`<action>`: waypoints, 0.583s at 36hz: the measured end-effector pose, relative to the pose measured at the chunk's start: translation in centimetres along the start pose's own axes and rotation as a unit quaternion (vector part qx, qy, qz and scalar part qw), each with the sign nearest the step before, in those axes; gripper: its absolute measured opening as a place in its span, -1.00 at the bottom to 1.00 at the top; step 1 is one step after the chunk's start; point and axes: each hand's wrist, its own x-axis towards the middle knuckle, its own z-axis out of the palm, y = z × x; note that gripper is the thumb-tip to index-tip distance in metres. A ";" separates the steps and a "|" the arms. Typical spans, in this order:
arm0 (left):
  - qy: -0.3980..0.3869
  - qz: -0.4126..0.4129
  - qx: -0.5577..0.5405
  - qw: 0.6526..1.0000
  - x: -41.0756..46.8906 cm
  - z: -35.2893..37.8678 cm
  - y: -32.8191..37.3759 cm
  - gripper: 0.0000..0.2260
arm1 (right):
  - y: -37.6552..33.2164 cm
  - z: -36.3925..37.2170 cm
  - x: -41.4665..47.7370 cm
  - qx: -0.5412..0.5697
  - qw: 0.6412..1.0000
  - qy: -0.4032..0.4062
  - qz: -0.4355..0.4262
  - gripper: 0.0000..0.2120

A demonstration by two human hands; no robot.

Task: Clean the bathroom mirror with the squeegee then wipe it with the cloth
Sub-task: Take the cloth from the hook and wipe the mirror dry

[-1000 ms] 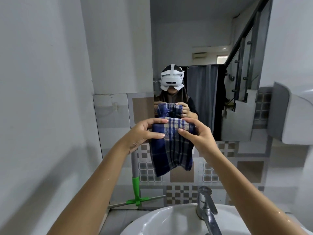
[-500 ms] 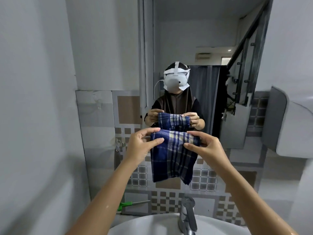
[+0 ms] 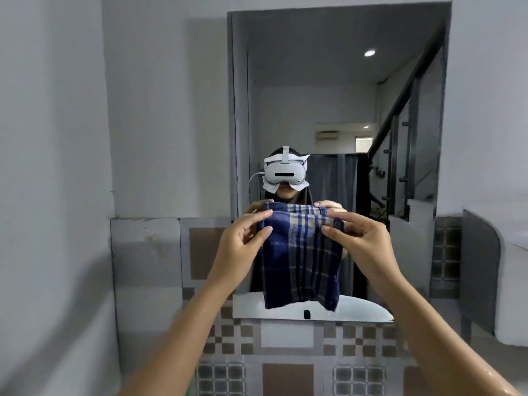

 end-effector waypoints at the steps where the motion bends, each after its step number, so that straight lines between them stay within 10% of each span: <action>1: 0.003 0.013 0.003 1.000 1.3 -0.3 0.5 -0.72 | -0.9 0.3 1.2 -0.001 1.000 0.009 -0.017 -0.80; 21: 0.033 0.203 0.235 0.950 14.5 -1.6 3.2 -0.42 | -8.0 2.9 13.4 -0.077 0.979 0.127 -0.140 -0.71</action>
